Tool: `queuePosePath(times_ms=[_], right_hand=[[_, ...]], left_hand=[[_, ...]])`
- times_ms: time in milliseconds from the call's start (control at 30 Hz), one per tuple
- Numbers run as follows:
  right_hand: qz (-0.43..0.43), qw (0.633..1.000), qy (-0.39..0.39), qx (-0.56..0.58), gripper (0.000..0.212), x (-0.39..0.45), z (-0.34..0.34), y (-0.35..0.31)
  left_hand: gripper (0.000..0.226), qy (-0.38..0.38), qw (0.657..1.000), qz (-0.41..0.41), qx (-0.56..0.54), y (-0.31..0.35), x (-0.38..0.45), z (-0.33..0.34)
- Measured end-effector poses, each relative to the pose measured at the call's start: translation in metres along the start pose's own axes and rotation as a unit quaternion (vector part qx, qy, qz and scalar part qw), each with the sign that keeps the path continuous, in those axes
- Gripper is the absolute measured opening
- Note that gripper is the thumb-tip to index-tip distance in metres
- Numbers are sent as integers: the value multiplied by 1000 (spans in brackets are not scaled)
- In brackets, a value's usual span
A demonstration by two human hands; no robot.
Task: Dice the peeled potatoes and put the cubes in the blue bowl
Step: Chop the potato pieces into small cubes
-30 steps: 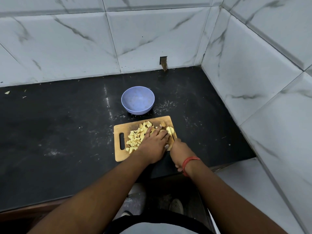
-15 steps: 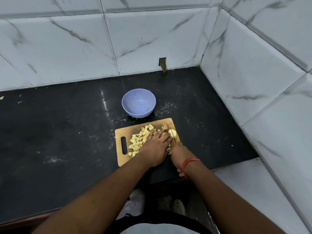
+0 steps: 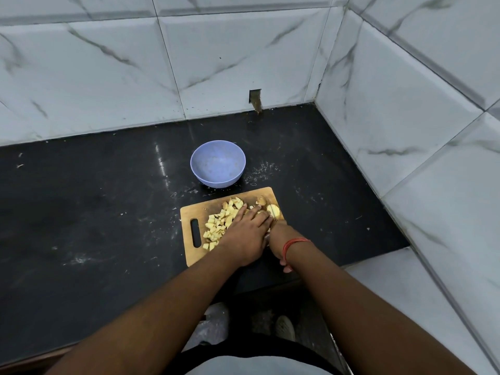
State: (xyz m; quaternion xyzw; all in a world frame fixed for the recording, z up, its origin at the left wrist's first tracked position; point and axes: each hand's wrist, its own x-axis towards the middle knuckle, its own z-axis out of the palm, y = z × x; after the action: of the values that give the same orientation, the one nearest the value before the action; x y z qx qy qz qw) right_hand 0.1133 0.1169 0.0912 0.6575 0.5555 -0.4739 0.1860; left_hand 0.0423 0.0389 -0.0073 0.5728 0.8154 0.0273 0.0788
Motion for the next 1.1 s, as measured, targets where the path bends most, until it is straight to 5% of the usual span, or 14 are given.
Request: queuePosePath(times_ms=[333, 433, 533, 600, 767, 867, 1100], right_hand=[[-13, 990, 3, -138, 35, 14, -4, 24], [-130, 959, -12, -252, 34, 16, -11, 47], [-93, 929, -39, -357, 61, 22, -15, 60], [-89, 922, -51, -373, 60, 21, -21, 68], [-252, 926, -16, -281, 33, 33, -36, 76], [-369, 906, 77, -194, 5, 50, -34, 58], [-433, 865, 121, -222, 20, 85, -18, 7]], left_hand=[[59, -13, 1000, -11, 21, 2, 2, 1], [60, -11, 999, -17, 26, 3, 1, 2], [59, -6, 1000, -22, 21, 4, -1, 3], [59, -2, 1000, -21, 17, 6, -2, 2], [59, 9, 1000, -19, 11, 7, -8, 5], [60, 25, 1000, -14, 7, 11, -10, 7], [65, 73, 997, -28, -9, 7, -8, 8]])
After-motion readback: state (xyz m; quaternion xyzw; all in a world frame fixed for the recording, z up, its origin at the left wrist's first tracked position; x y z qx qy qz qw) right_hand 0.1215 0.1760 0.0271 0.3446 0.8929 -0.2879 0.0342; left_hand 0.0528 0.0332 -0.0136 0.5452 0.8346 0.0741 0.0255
